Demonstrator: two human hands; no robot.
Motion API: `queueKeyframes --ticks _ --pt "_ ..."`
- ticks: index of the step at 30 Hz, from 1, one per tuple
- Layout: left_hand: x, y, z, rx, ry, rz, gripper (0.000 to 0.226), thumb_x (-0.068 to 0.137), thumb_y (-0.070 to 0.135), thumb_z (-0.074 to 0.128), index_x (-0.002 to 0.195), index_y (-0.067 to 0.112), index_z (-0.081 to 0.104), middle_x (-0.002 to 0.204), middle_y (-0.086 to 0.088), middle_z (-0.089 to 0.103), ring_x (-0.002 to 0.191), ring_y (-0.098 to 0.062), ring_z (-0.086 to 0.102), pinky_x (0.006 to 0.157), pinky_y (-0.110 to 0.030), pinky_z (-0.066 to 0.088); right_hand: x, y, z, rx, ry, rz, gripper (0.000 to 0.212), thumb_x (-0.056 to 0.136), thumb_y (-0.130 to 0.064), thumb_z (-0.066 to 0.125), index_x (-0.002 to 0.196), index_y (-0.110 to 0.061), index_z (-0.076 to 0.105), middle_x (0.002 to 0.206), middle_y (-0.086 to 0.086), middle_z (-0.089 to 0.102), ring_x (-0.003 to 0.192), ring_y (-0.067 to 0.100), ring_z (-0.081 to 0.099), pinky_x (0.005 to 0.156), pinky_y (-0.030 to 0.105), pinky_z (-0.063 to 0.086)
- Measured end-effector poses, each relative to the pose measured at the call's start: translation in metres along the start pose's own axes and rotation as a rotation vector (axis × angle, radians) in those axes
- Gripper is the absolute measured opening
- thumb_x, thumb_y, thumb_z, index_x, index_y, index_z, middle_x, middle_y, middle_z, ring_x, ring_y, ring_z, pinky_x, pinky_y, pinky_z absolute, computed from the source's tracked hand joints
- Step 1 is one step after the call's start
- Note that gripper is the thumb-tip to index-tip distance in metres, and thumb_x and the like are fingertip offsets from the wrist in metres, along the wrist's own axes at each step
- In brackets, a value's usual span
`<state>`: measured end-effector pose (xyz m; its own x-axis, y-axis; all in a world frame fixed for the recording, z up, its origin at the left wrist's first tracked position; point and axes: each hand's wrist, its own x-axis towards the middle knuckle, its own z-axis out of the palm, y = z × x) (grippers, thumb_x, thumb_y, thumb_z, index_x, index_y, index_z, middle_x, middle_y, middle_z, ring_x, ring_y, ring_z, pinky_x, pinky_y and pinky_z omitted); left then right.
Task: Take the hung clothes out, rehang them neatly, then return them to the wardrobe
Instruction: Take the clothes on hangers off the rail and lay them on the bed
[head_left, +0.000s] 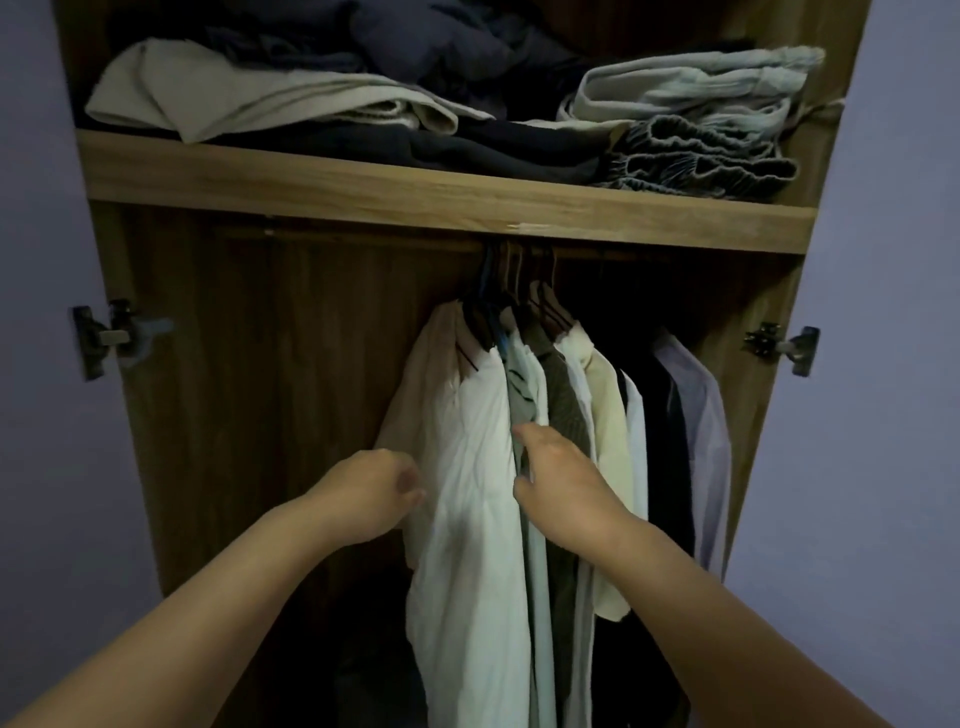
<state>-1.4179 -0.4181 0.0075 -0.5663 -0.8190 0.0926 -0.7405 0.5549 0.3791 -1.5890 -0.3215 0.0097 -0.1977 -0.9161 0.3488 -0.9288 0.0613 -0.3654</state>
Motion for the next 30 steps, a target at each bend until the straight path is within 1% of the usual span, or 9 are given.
queueKeyframes --ticks 6,14,16,18,20,22,24,26,30 --pt "0.074 -0.026 -0.003 -0.033 0.021 0.052 0.029 0.092 0.033 0.052 0.118 0.02 0.057 0.117 0.004 0.061 0.106 -0.011 0.057 0.09 -0.026 0.048 0.078 0.011 0.031 0.118 0.096 0.034 0.064 0.093 -0.01 0.044 0.149 -0.021 0.015 0.154 -0.002 0.023 0.14 0.016 0.022 0.111 0.026 0.022" --pt "0.158 -0.068 -0.016 -0.204 0.075 0.079 0.028 0.093 0.03 0.052 0.12 0.022 0.056 0.102 0.011 0.055 0.092 -0.002 0.051 0.067 -0.008 0.037 0.148 0.013 0.062 0.15 0.24 0.136 0.068 0.091 -0.006 0.044 0.149 -0.021 0.013 0.154 -0.002 0.02 0.14 0.013 0.021 0.11 0.021 0.018" --pt "0.172 -0.073 -0.013 -0.219 0.075 0.09 0.028 0.093 0.028 0.052 0.12 0.02 0.056 0.098 0.011 0.053 0.089 -0.001 0.049 0.062 -0.003 0.032 0.159 0.01 0.067 0.335 0.294 0.178 0.065 0.091 -0.005 0.046 0.148 -0.021 0.019 0.146 -0.004 0.035 0.118 0.001 0.047 0.094 0.006 0.031" --pt "0.182 -0.077 -0.011 -0.242 0.078 0.106 0.027 0.093 0.026 0.052 0.119 0.02 0.056 0.098 0.011 0.052 0.09 -0.001 0.05 0.064 -0.005 0.035 0.172 0.005 0.069 0.578 0.32 0.238 0.06 0.09 -0.006 0.049 0.145 -0.022 0.028 0.12 -0.006 0.053 0.08 -0.001 0.056 0.062 0.0 0.041" --pt "0.189 -0.08 -0.011 -0.283 0.093 0.11 0.025 0.093 0.025 0.052 0.117 0.019 0.057 0.1 0.009 0.055 0.093 -0.005 0.053 0.072 -0.013 0.042 0.187 0.0 0.069 0.836 0.28 0.314 0.049 0.091 -0.007 0.05 0.138 -0.017 0.04 0.1 0.001 0.06 0.076 0.012 0.059 0.058 0.008 0.048" --pt "0.194 -0.083 -0.013 -0.328 0.117 0.115 0.023 0.093 0.022 0.052 0.116 0.019 0.057 0.103 0.005 0.058 0.095 -0.007 0.055 0.08 -0.019 0.045 0.204 -0.007 0.069 1.055 0.187 0.362 0.028 0.091 -0.007 0.05 0.119 -0.008 0.056 0.103 0.018 0.065 0.092 0.032 0.063 0.084 0.031 0.055" --pt "0.197 -0.086 -0.016 -0.36 0.152 0.126 0.021 0.094 0.022 0.052 0.114 0.02 0.058 0.099 0.008 0.058 0.09 -0.004 0.055 0.074 -0.016 0.044 0.216 -0.016 0.072 1.186 0.14 0.399 0.019 0.089 -0.004 0.052 0.107 -0.007 0.059 0.107 0.022 0.064 0.1 0.036 0.062 0.092 0.046 0.051" --pt "0.2 -0.089 -0.018 -0.377 0.194 0.134 0.021 0.094 0.021 0.051 0.113 0.022 0.057 0.092 0.015 0.054 0.084 0.004 0.05 0.066 -0.009 0.039 0.226 -0.024 0.077 1.236 0.146 0.424 0.032 0.085 0.008 0.048 0.111 -0.009 0.055 0.104 0.018 0.063 0.099 0.032 0.062 0.086 0.04 0.053" --pt "0.202 -0.096 -0.028 -0.39 0.267 0.14 0.019 0.094 0.021 0.051 0.112 0.024 0.056 0.09 0.02 0.051 0.081 0.008 0.047 0.061 -0.006 0.033 0.239 -0.03 0.078 1.426 0.177 0.365 0.064 0.076 0.023 0.029 0.127 -0.008 0.051 0.111 0.02 0.061 0.1 0.034 0.061 0.085 0.043 0.053"
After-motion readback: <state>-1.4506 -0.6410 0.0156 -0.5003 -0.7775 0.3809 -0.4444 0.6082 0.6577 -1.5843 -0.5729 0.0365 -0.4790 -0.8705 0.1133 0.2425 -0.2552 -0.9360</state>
